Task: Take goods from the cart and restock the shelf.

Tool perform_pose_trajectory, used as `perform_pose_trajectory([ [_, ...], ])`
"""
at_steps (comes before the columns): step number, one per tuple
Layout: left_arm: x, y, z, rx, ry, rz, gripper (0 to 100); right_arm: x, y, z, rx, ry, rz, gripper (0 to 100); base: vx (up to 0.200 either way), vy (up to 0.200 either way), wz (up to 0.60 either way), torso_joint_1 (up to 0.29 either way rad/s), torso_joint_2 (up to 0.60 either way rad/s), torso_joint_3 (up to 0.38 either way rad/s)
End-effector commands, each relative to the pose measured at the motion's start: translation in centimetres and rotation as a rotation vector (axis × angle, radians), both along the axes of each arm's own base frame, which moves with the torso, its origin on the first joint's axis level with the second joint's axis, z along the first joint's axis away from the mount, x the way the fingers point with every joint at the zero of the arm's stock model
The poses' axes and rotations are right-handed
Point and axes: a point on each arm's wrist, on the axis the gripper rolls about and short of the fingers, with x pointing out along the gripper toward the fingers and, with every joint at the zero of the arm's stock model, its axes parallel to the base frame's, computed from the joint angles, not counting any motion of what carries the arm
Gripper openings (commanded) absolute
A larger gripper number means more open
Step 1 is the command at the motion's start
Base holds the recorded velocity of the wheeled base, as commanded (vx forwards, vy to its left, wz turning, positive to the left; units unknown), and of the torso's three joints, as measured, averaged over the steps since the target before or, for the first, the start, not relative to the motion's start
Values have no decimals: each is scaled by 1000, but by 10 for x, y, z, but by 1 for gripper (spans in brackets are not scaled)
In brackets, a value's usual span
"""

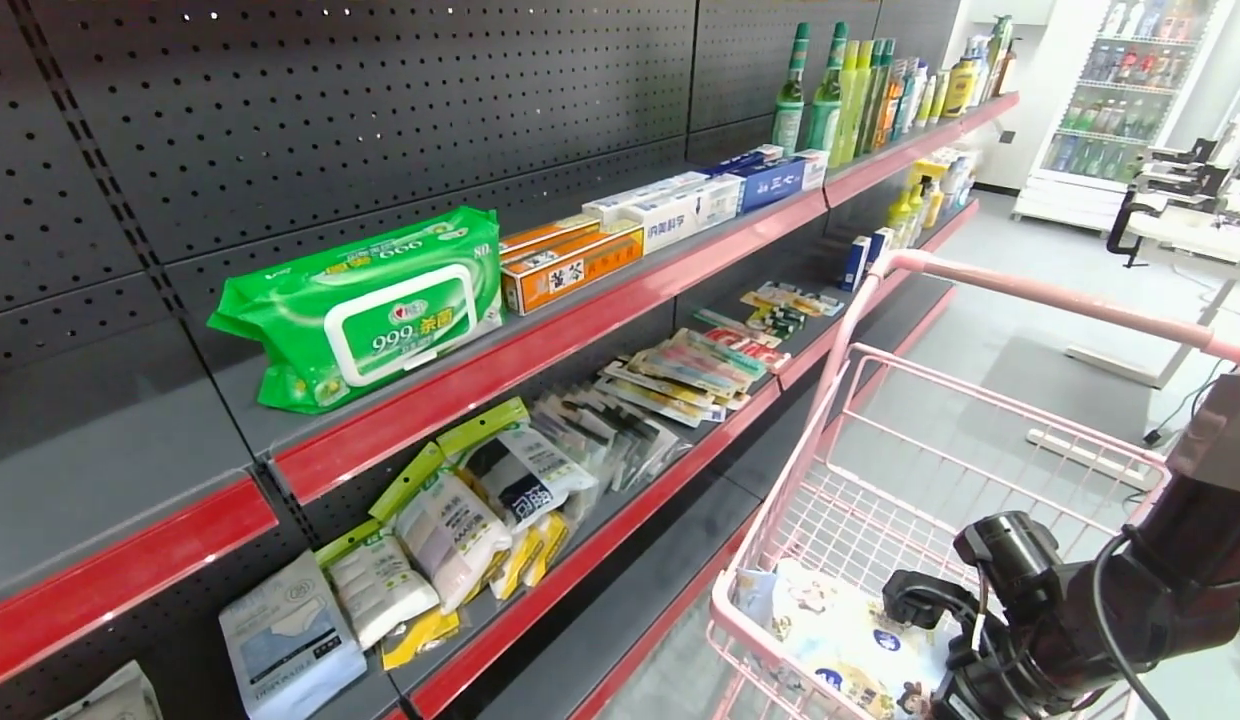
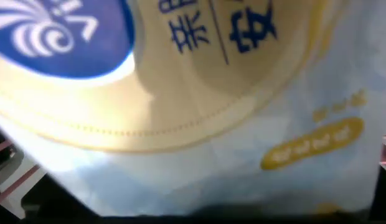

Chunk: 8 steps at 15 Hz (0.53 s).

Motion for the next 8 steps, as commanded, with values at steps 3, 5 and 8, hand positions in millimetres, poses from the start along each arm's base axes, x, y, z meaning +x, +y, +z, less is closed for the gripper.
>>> perform_pose_trajectory([
  [3,0,0,0,0,0,0,100,3,1,5,4,-30,10,100,0,0,0,-118,330,212],
  [5,0,0,0,0,0,0,100,4,0,6,7,-34,6,100,0,0,0,-27,78,56],
  [8,0,0,0,0,2,0,100,9,0,9,6,-56,6,100,0,0,0,0,0,0],
])
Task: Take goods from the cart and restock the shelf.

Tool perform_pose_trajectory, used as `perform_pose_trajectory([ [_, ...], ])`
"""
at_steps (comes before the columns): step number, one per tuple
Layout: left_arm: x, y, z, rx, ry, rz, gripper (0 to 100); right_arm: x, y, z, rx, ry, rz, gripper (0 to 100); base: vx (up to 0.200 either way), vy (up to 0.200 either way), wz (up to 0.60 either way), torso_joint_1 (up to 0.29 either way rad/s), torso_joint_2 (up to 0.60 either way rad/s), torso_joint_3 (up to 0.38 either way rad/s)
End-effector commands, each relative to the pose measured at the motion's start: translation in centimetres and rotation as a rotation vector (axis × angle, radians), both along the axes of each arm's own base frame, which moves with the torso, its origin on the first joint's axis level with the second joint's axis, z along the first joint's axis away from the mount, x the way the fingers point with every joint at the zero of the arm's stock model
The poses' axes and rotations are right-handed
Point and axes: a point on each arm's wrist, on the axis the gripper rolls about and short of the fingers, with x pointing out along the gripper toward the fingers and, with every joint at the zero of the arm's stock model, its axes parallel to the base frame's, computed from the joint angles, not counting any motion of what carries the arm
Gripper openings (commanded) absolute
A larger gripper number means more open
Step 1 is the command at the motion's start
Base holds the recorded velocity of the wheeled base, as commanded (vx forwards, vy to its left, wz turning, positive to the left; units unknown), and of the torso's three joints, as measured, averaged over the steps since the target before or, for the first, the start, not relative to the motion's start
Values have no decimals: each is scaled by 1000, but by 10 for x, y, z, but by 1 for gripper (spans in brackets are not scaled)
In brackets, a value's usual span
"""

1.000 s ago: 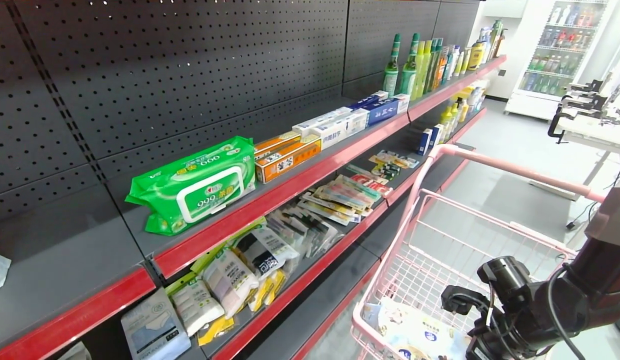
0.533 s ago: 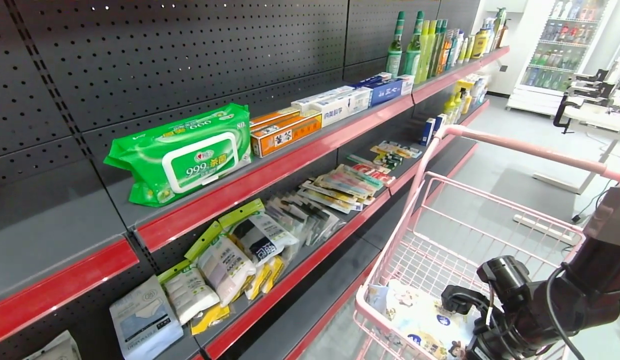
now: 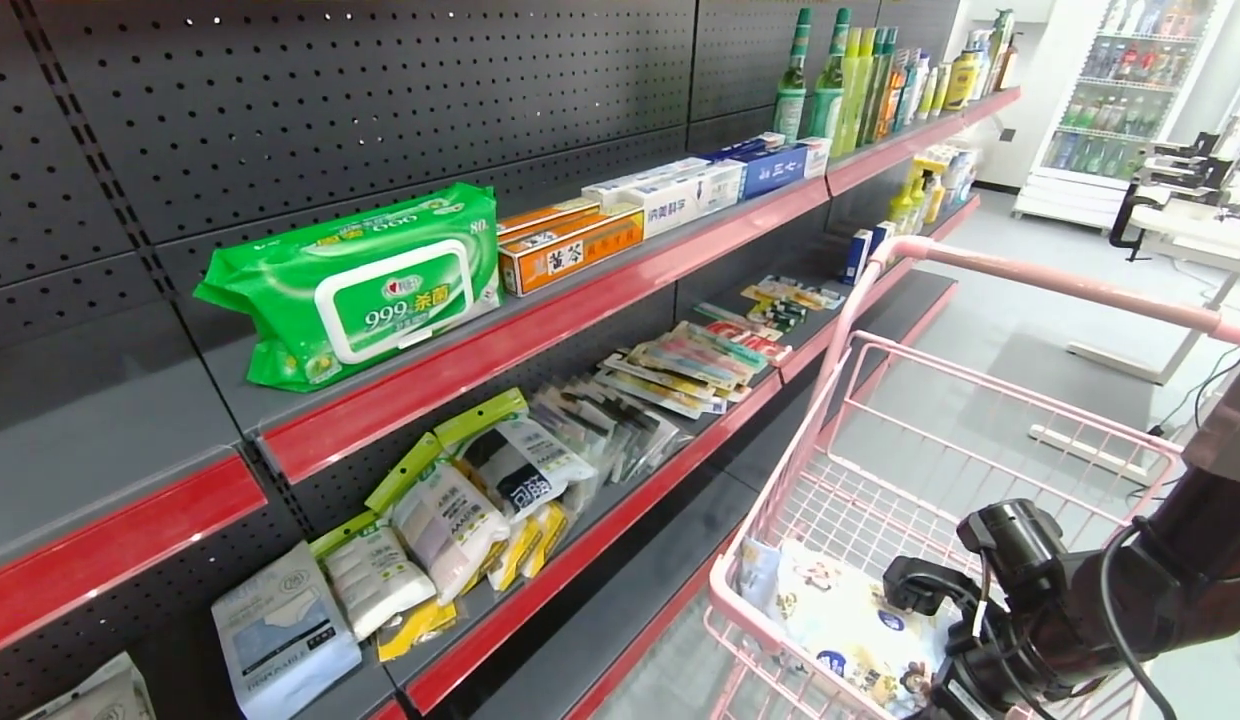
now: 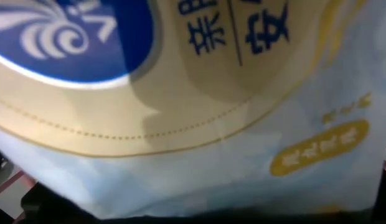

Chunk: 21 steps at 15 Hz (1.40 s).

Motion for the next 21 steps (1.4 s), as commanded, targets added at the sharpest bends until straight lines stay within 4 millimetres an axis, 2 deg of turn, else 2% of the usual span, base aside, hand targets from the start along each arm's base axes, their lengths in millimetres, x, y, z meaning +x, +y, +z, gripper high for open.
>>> perform_pose_trajectory([
  [1,0,0,0,0,0,0,100,2,0,1,2,-12,2,100,0,0,0,0,0,0],
  [7,0,0,0,-3,2,0,100,-1,1,6,2,-25,11,100,0,0,0,0,0,0],
  [8,0,0,0,-3,0,2,100,-2,1,6,1,-27,12,0,0,0,0,0,0,0],
  [10,0,0,0,-5,2,0,100,-6,1,14,3,-51,10,0,0,0,0,0,0,0],
  [16,0,0,0,-5,2,0,100,-13,0,69,80,-233,-149,0,0,0,0,0,0,0],
  [17,0,0,0,-5,0,0,100,-17,0,84,96,-280,-246,0,0,0,0,0,0,0],
  [18,0,0,0,-5,0,0,100,-25,-2,109,145,-366,-406,0,0,0,0,0,0,0],
  [20,0,0,0,-5,0,0,100,-45,-3,138,218,-467,-504,0,0,0,0,0,0,0],
  [21,0,0,0,-6,2,0,100,-56,-5,145,184,-509,-529,0,0,0,0,0,0,0],
])
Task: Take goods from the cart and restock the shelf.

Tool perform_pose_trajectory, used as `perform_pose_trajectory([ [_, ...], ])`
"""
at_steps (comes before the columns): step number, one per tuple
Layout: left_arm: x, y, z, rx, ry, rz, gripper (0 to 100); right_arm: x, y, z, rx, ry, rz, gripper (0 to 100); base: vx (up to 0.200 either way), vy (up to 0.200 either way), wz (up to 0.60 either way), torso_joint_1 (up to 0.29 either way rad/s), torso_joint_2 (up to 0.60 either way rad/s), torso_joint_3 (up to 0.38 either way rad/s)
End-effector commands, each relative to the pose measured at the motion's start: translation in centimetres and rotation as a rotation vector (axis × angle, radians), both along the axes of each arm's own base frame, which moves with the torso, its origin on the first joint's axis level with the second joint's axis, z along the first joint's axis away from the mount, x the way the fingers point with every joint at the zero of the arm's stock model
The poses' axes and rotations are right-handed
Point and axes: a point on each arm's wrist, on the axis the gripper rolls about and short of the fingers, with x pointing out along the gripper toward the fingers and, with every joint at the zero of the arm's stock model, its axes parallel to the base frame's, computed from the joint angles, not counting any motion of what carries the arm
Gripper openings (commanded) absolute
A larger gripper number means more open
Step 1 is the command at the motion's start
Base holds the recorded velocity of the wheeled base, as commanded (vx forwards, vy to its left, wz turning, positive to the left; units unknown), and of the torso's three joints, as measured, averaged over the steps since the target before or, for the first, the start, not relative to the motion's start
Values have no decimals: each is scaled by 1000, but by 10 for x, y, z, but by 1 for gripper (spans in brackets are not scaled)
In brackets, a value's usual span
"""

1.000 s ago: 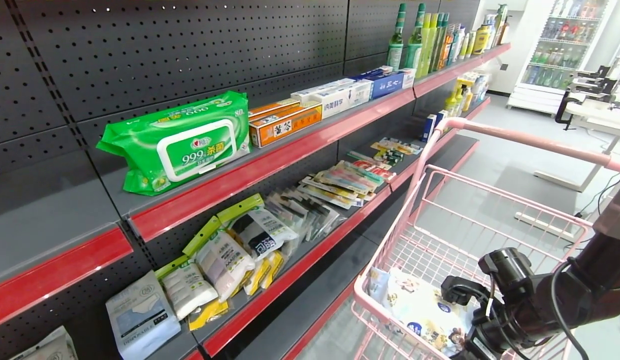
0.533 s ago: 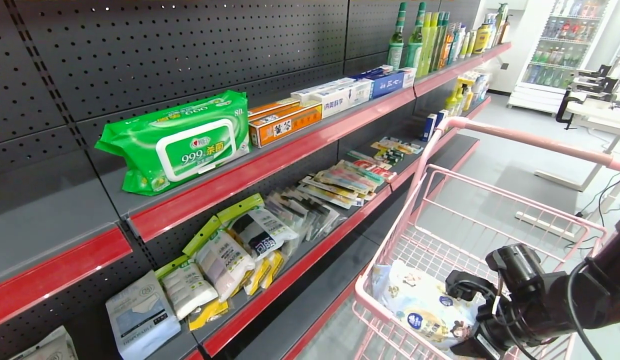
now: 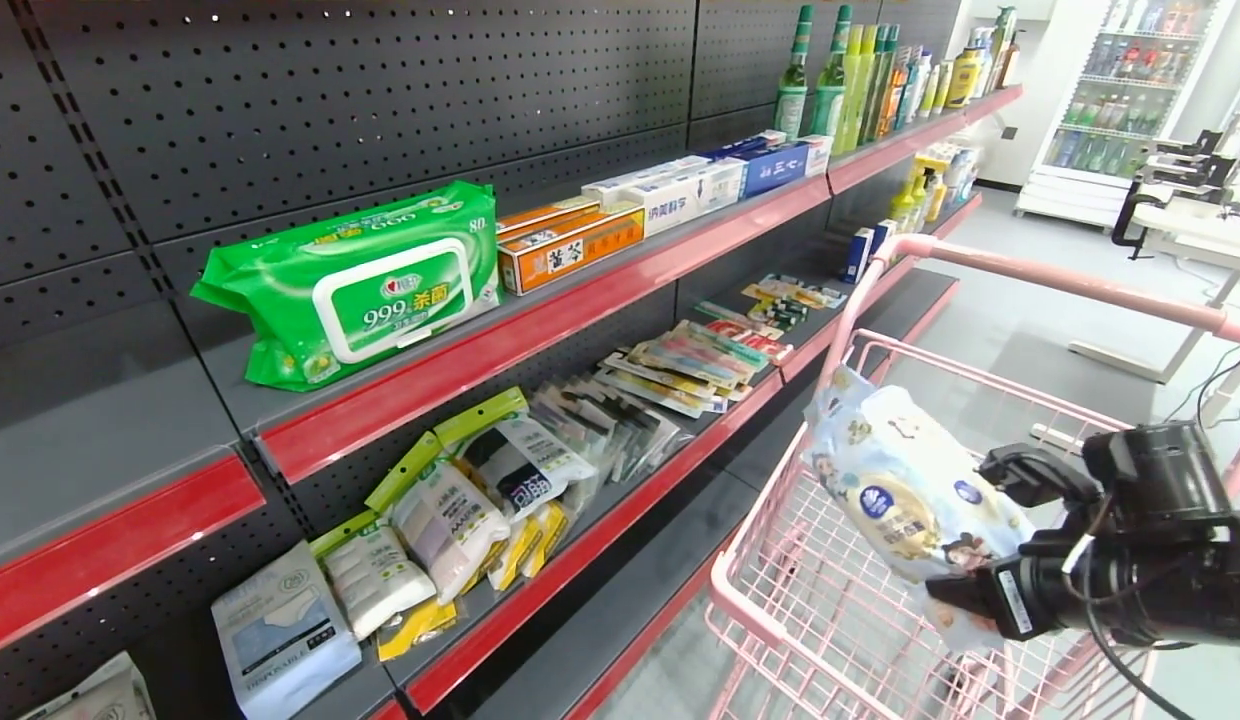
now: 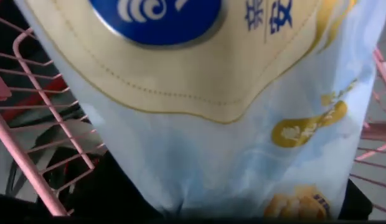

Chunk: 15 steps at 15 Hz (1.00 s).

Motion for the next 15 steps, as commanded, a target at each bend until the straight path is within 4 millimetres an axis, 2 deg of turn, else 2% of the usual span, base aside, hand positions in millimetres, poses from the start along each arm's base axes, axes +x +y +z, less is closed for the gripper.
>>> perform_pose_trajectory([
  [1,0,0,0,0,1,0,100,-35,-4,40,-17,-176,-95,0,0,0,0,0,0,0],
  [6,0,0,0,-2,1,0,100,-54,-13,61,-21,-299,-147,0,0,0,0,13,-41,-25],
  [10,0,0,0,-2,1,0,100,-65,-17,70,-48,-362,-179,0,0,0,0,165,-447,-274],
  [15,0,0,0,-4,1,0,100,-81,-24,74,-92,-348,-192,0,0,0,0,229,-569,-346],
])
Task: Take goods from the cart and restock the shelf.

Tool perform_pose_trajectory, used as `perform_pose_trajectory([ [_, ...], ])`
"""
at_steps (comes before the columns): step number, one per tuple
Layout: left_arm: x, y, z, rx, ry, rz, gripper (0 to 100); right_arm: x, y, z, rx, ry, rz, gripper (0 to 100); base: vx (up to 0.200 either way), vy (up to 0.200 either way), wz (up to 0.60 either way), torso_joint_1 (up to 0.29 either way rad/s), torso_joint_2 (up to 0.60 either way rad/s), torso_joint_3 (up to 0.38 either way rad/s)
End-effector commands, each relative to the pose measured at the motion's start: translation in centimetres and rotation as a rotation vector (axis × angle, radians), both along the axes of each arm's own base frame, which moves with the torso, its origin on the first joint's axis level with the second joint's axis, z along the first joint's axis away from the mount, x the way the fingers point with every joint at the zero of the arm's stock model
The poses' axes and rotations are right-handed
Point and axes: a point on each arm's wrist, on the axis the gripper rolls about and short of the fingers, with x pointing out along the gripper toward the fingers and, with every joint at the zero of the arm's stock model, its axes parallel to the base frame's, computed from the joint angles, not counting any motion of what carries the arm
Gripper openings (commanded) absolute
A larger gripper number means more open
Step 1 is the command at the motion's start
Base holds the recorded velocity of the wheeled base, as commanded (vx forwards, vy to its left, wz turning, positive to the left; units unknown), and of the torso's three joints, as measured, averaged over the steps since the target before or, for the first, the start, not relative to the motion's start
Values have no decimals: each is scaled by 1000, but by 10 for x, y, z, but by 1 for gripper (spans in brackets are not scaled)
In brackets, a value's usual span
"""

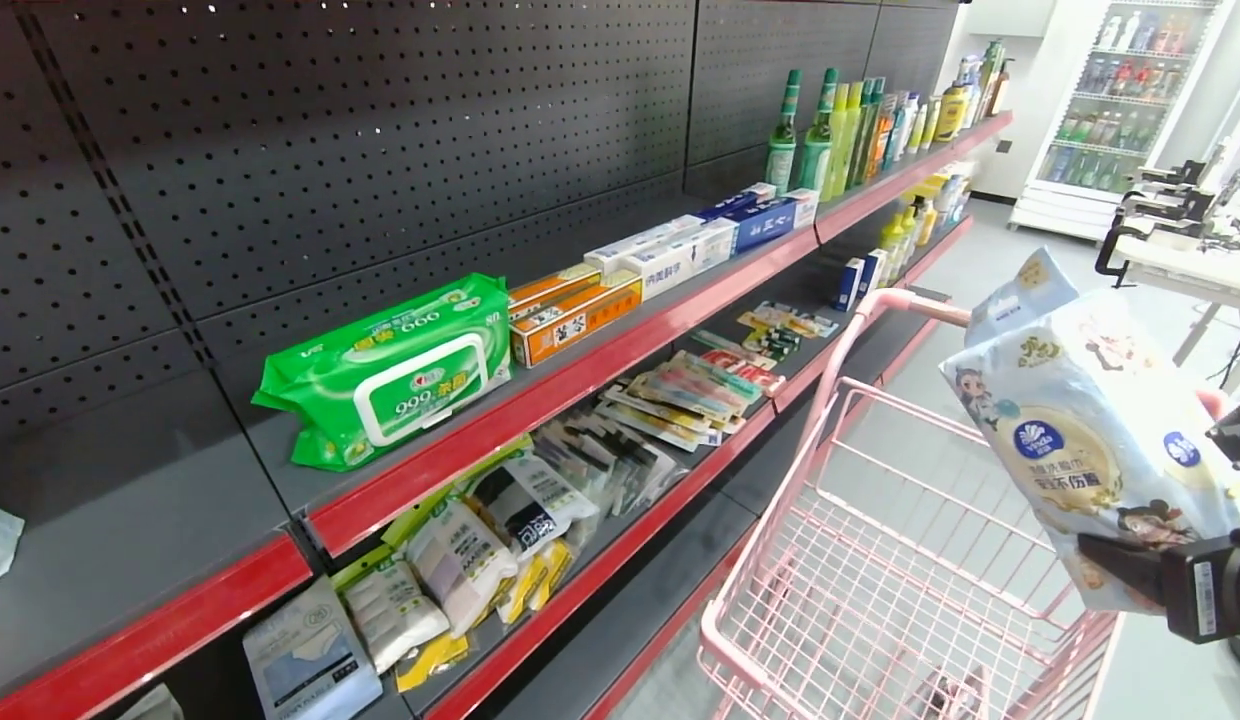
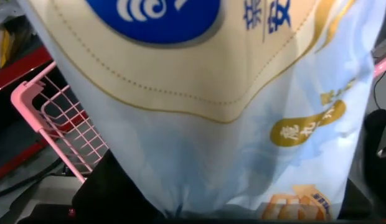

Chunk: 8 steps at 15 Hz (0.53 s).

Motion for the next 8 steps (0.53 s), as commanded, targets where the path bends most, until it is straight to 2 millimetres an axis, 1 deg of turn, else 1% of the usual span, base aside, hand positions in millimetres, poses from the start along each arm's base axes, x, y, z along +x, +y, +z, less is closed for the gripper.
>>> perform_pose_trajectory([
  [1,0,0,0,0,1,2,100,-5,-2,4,1,-23,-17,0,0,0,0,256,-593,-359],
  [3,0,0,0,0,1,0,100,-6,-4,3,-11,-20,-22,0,0,0,0,244,-566,-332],
  [8,0,0,0,0,1,0,100,-2,-4,5,-38,-16,-4,0,0,0,0,182,-409,-230],
])
